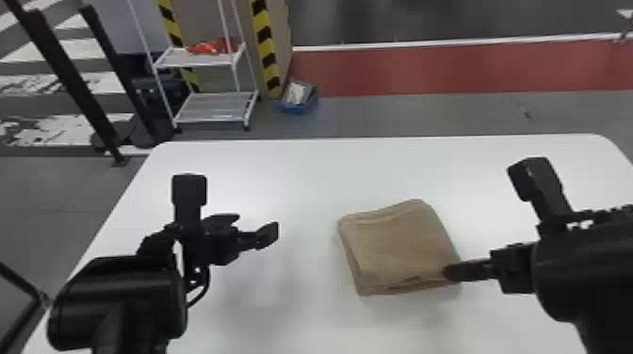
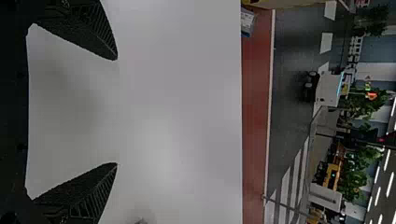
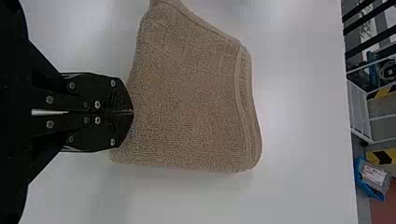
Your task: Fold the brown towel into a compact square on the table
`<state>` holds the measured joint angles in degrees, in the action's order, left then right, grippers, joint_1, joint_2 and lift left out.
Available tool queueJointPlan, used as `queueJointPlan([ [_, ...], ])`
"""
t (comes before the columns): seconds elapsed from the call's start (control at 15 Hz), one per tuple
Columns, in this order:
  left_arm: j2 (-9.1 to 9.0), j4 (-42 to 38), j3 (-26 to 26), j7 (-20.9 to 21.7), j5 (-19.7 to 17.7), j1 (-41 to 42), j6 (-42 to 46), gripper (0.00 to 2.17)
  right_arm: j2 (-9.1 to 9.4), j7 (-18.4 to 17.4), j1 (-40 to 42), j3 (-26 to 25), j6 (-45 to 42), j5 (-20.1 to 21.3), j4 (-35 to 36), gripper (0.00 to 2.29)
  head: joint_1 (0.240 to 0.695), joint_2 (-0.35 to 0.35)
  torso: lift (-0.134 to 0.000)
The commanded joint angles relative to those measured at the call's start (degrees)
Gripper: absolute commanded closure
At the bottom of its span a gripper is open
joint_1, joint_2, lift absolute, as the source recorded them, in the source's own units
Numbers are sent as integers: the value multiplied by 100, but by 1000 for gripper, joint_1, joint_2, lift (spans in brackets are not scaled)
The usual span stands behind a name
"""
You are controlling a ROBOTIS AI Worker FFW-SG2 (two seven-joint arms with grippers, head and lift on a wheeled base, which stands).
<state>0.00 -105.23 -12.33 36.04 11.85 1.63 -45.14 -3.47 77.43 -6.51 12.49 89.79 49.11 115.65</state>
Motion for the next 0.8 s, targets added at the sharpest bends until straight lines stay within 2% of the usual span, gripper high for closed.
queueJointPlan([
  [0.0,-15,3,-6,0,10,-5,0,70,-48,89,159,8,29,-33,273,2196,695,142,-124],
  [0.4,-15,143,11,0,10,-75,0,70,-321,89,353,228,29,-42,361,2192,695,139,-124],
  [0.47,-15,152,11,0,10,-75,0,70,-330,89,309,272,29,-24,256,2192,695,139,-124],
  [0.73,-15,152,29,0,10,-75,0,70,-171,89,-307,254,29,46,-456,2192,695,137,-124],
])
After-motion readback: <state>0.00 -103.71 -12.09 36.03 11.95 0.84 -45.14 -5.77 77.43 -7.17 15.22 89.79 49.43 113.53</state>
